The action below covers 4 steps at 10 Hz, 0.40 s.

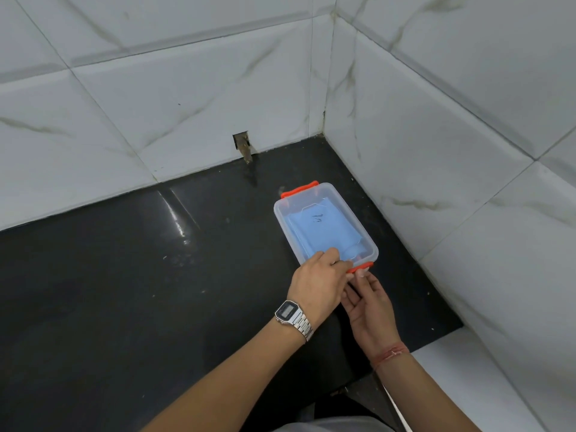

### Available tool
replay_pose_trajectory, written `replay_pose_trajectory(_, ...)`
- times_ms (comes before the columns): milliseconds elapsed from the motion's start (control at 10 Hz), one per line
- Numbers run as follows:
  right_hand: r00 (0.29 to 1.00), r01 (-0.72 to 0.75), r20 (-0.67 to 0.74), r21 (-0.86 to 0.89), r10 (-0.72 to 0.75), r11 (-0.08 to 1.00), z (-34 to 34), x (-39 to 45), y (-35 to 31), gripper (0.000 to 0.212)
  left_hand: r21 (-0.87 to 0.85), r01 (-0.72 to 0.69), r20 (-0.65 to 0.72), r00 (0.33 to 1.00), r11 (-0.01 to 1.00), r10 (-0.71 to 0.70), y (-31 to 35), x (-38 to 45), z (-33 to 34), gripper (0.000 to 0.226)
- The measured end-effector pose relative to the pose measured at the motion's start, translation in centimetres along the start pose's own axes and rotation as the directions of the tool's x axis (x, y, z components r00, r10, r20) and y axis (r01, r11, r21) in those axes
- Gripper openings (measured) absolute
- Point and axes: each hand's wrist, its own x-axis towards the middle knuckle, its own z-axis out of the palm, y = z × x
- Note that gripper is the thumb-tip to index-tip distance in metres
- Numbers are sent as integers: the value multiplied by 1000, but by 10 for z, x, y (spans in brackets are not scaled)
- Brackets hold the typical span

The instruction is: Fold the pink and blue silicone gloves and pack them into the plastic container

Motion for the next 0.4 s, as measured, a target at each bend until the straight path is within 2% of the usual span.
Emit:
replay_pose_trajectory(200, 1000, 23, 9, 22, -24, 999, 1, 16, -13, 37, -14, 20, 20, 1000, 1000, -20, 8, 27, 0, 30)
replay_pose_trajectory(300, 999, 18, 46, 8, -18, 1000, 2, 20, -16, 44, -40, 39, -16, 999, 998, -40, 10, 33, 2, 30)
replay_pose_trajectory(400, 998, -66, 11, -17, 67, 998, 0, 14, -1, 44, -58, -16, -48, 999, 998, 13, 7, 19, 5, 32)
